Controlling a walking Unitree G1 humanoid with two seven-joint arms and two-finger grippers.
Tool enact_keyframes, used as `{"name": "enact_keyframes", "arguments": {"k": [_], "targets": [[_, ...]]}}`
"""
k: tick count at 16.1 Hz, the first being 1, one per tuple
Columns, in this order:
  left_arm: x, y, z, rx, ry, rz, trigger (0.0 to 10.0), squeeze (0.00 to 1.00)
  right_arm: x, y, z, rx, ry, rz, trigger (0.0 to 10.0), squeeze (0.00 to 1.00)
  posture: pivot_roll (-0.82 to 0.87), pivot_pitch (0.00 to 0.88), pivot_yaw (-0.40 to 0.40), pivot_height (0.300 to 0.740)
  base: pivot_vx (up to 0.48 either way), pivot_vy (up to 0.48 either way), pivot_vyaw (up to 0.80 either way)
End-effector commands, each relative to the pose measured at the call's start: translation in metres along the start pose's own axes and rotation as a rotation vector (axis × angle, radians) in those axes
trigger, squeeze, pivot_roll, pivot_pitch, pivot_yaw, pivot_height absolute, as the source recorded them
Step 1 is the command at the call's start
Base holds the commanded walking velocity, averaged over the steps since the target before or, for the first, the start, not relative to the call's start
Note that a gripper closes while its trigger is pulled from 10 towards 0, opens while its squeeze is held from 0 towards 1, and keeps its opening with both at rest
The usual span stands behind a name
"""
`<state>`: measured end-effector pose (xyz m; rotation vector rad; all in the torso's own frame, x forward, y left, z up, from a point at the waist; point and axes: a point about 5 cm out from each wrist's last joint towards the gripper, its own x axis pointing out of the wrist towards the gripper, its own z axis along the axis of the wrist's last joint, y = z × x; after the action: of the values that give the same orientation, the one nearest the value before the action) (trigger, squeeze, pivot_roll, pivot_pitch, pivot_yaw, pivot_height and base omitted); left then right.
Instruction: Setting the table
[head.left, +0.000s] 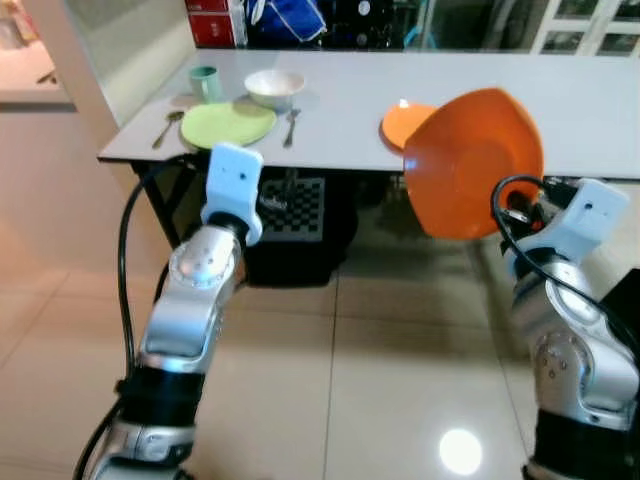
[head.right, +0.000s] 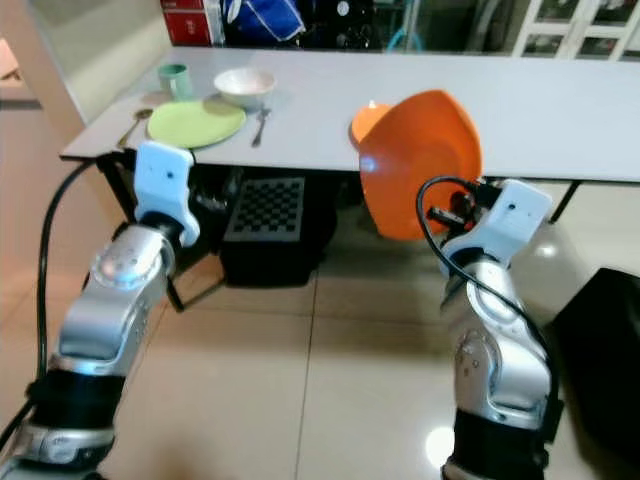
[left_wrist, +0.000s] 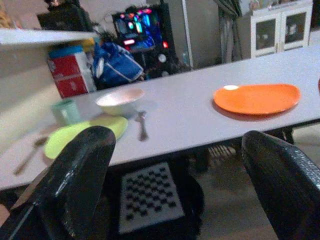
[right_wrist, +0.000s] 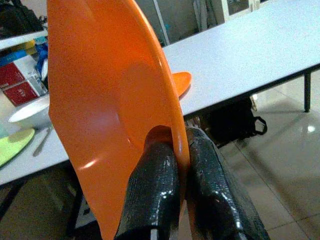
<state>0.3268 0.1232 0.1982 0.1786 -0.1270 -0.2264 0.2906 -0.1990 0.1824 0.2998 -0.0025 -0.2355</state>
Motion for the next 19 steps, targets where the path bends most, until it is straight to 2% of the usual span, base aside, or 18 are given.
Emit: {"name": "enact_keyframes", "arguments": {"k": [1, 8, 19], "targets": [[0.0012, 0.0025, 0.0043, 0.004, -0.012, 0.009, 10.0, 0.00, -0.0003, 0.0022, 0.0051, 0.001, -0.013, 0.006, 10.0, 0.00, -0.05, 0.000, 0.045, 0.740, 0.000, 0.000, 0.00], [0.0005, 0.0043, 0.0095, -0.015, -0.048, -0.013, 10.0, 0.00, -0.0006, 0.0068, -0.0018, 0.021, 0.033, 0.019, 10.0, 0.00, -0.05, 0.000, 0.042, 0.740, 0.305, 0.000, 0.00], [0.0001, 0.0034, 0.0094, -0.014, -0.056, -0.031, 10.0, 0.00, -0.0015, 0.0065, -0.0040, 0.032, 0.042, 0.010, 10.0, 0.00, -0.04, 0.000, 0.043, 0.740, 0.417, 0.000, -0.46]]}}
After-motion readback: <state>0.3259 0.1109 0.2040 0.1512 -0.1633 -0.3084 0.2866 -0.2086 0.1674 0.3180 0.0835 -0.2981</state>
